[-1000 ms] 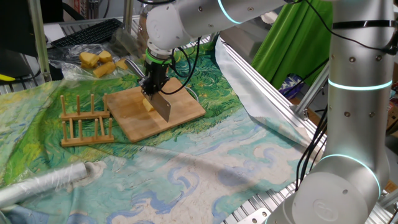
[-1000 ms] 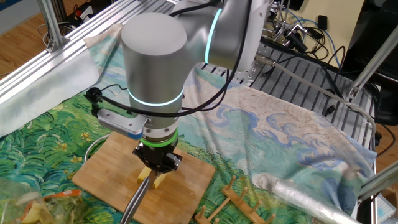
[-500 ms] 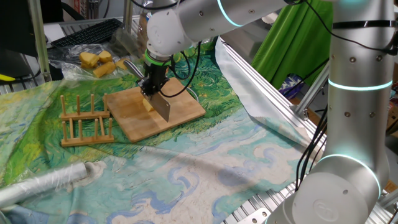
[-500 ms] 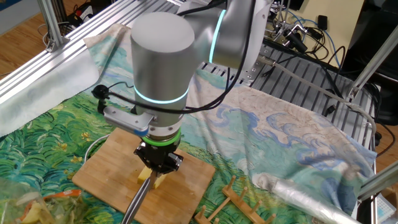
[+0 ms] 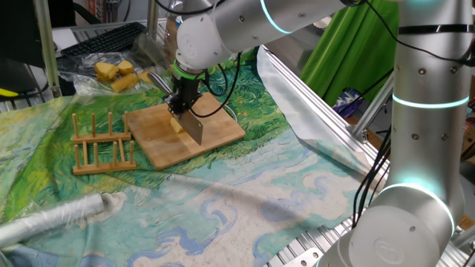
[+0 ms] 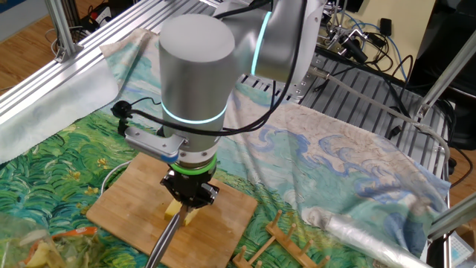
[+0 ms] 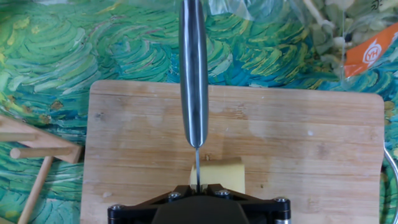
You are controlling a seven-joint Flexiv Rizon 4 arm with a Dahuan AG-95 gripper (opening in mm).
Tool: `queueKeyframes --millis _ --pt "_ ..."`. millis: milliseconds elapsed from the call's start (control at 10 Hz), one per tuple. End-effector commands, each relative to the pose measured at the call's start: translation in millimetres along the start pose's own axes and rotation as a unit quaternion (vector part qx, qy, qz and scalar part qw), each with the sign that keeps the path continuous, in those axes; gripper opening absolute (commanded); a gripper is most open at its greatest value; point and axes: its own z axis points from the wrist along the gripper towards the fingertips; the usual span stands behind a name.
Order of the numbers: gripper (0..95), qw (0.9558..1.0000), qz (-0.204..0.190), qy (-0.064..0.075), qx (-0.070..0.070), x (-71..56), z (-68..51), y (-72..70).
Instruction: Chop the potatoes
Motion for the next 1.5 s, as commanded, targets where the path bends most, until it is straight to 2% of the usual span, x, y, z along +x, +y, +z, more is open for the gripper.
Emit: queueKeyframes --millis 100,300,1000,1500 --pt "0.0 1.0000 0.000 0.007 -0.001 2.4 5.6 -1.5" --pt "0.0 0.9999 0.001 0.015 0.000 5.0 -12.2 -3.7" --pt "0.0 0.9999 0.003 0.012 -0.001 5.7 -17.8 -4.9" --pt "0.0 0.9999 0.003 0.013 -0.002 7.8 -37.0 -7.3"
